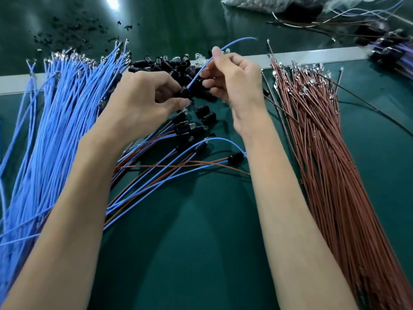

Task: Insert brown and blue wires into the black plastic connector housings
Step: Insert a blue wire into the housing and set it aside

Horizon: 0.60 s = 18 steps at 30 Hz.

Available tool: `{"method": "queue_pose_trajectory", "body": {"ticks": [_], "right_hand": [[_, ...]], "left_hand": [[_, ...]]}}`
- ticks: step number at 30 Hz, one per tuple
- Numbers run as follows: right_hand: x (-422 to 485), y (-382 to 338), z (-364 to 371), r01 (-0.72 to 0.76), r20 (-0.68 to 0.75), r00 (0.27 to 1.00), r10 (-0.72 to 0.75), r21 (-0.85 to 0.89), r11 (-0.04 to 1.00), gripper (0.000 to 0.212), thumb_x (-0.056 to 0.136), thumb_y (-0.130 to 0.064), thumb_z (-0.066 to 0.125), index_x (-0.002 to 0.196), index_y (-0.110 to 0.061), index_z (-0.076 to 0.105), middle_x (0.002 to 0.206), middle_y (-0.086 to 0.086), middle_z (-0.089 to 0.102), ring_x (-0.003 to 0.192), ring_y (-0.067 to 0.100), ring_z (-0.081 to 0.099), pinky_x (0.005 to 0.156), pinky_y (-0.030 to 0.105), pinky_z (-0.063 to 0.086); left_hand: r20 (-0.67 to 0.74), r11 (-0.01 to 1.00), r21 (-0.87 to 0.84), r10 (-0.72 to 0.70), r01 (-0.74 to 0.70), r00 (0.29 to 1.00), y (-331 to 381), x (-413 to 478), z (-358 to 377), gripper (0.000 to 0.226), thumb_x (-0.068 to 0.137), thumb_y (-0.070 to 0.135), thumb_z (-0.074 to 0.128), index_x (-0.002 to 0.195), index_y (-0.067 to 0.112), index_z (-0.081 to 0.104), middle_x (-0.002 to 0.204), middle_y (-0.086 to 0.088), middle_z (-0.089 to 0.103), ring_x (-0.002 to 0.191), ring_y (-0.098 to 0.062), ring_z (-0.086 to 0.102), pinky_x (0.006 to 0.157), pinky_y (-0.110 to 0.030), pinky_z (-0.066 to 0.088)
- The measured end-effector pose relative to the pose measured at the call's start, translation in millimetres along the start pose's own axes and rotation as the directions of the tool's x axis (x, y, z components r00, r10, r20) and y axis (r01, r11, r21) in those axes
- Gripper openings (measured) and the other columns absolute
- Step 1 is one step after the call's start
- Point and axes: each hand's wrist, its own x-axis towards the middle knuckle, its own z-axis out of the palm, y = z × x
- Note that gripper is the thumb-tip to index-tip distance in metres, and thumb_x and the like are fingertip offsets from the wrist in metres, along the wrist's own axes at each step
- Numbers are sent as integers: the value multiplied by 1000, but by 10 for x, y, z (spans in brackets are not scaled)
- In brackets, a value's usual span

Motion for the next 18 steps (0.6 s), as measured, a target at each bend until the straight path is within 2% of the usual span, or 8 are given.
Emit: {"method": "queue_pose_trajectory", "body": {"ticks": [3, 8, 11, 15, 18], "right_hand": [[28, 11, -17, -18, -90, 996, 18, -4, 1000, 25, 94, -18, 57, 70, -13, 58, 60, -2, 66, 48, 4, 58, 45, 15, 43], [48, 46, -60, -40, -138, 990, 33, -51, 998, 27, 90, -17, 63, 64, -12, 60, 60, 1, 66, 46, 4, 58, 45, 15, 43], [43, 50, -71, -25, -85, 996, 27, 25, 999, 24, 89, -14, 67, 65, -10, 61, 61, 2, 67, 47, 5, 59, 47, 14, 45], [17, 57, -47, 18, 24, 1000, -19, 23, 1000, 17, 85, -13, 71, 71, -9, 62, 65, 2, 69, 51, 4, 59, 50, 14, 47], [-10, 66, -27, 66, 78, 995, -69, 41, 997, 16, 84, -10, 71, 71, -12, 63, 63, -2, 69, 51, 4, 59, 51, 14, 47]], "left_hand": [[-13, 1000, -6, -4, 4, 1000, 1, -7, 7, 19, 80, 25, 76, 93, 12, 70, 75, -1, 65, 69, -17, 59, 77, -34, 54], [2, 1000, -6, -3, 3, 1000, 45, -24, 32, 18, 77, 24, 78, 89, 15, 70, 71, 8, 63, 67, -15, 59, 78, -37, 54], [-22, 1000, -17, -14, 14, 1000, 55, -29, 32, 15, 77, 25, 78, 87, 18, 69, 70, 8, 63, 66, -15, 59, 76, -35, 54], [-58, 997, -69, -21, 17, 998, 89, -26, 34, 14, 78, 25, 77, 87, 18, 69, 75, -3, 69, 71, -22, 64, 74, -35, 54], [-81, 993, -116, -41, 31, 996, 91, -22, 35, 11, 79, 25, 76, 85, 20, 68, 74, 1, 69, 66, -13, 62, 70, -27, 52]]}}
